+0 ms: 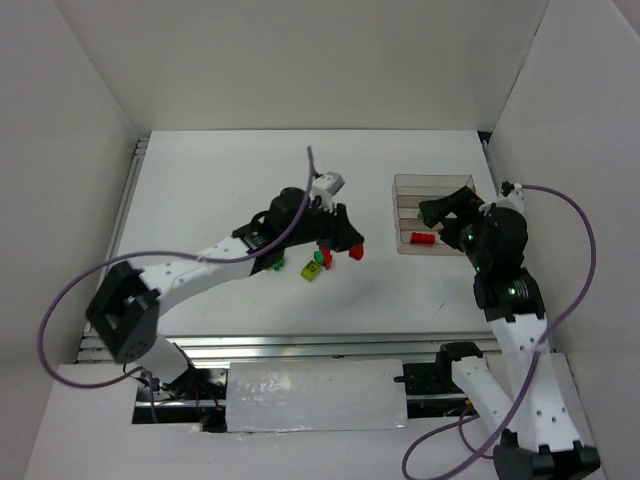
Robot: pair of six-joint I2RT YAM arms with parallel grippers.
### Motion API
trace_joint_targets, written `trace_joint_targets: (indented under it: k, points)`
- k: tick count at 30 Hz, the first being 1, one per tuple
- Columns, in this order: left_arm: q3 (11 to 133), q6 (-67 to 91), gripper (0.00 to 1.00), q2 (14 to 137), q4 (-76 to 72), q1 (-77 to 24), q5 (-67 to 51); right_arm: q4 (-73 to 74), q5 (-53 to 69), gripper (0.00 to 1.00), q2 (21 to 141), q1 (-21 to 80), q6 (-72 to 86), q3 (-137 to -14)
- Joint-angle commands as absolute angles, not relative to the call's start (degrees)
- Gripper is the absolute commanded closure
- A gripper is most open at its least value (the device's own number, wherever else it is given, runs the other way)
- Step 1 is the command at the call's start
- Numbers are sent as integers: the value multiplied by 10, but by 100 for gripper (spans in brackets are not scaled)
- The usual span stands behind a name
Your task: Sort the legos into containers by color
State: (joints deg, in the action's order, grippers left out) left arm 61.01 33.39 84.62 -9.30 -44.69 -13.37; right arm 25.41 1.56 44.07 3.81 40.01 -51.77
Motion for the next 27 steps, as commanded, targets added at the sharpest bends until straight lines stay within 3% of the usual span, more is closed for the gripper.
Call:
trace_joint_targets:
  k: [1,5,11,23,25,26,27]
  points:
    - [739,335,99,953,-232,-468,-163,307,50,17,373,42,415,-492]
    - [965,314,97,1141,-189,-497,-131,386,27,16,291,42,414,-529]
    - [1185,304,83,1328,-131,-502,-92,421,55,16,258,42,412,-557]
    - [1288,233,60,1448,-133,-517,-10,429,153,16,217,41,395,-547]
    - [1287,232,49,1460,-136,-516,-11,427,163,16,212,42,393,-542]
    - [1285,232,33,1461,-139,-516,-8,429,167,16,213,41,389,-541]
    - [1275,235,24,1459,-142,-517,-4,430,168,16,215,42,385,-542]
